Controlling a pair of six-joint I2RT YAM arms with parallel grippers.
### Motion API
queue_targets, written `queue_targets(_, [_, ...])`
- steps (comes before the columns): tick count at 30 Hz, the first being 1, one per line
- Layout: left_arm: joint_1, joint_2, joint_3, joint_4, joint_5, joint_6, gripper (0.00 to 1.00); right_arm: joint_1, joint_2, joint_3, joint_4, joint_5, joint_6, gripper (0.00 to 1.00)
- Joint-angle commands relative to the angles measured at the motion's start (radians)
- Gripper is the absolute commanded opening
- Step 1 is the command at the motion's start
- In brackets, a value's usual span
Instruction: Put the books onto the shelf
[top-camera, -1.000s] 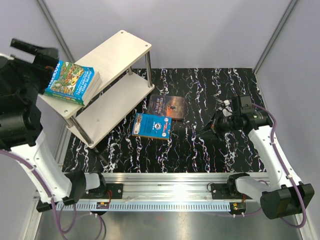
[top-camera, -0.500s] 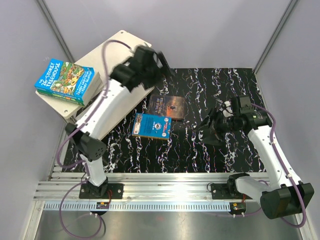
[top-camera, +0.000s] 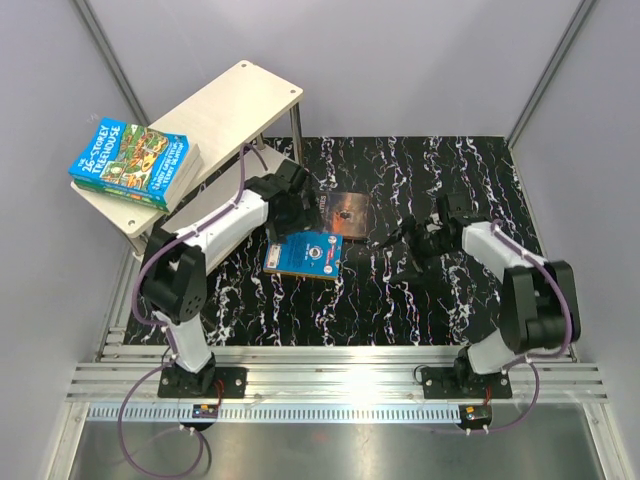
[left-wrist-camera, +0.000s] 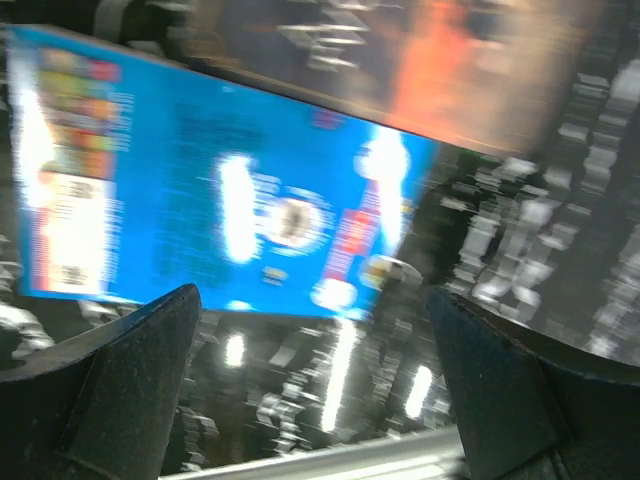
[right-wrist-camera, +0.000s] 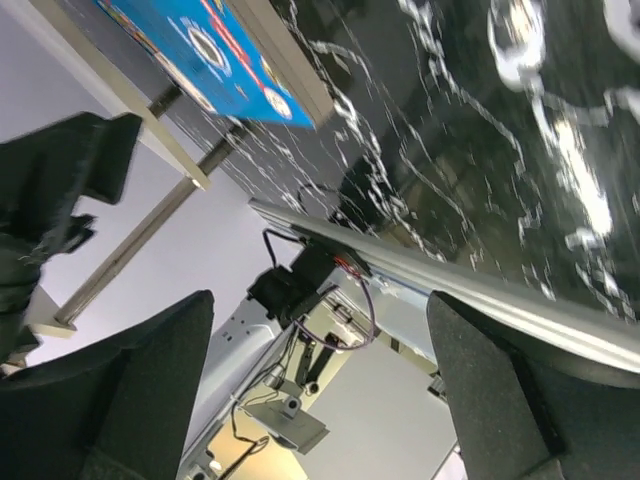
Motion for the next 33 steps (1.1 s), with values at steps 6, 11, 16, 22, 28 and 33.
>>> queue_targets(6, [0.097,-0.015,-0.101,0.11,-0.049,0.181,0.99,0.032,0.29,0.008,0.532,-0.087,0.144,0.91])
queue_targets(11, [0.12,0.029,-0.115,0.096,-0.126,0.215,0.99,0.101,0.394,0.076,0.583,-0.06,0.167,0.89])
queue_targets(16, [0.12,0.078,-0.138,0.082,-0.216,0.233,0.99,0.129,0.48,0.08,0.707,-0.054,0.23,0.88])
queue_targets(22, [0.121,0.144,-0.196,0.133,-0.253,0.256,0.99,0.136,0.549,0.093,0.766,-0.054,0.26,0.88])
queue_targets(28, [0.115,0.203,-0.213,0.208,-0.159,0.264,0.99,0.145,0.594,0.108,0.769,-0.048,0.251,0.86])
queue_targets(33, [0.04,0.236,-0.132,0.196,-0.074,0.256,0.99,0.173,0.62,0.109,0.776,-0.044,0.242,0.82])
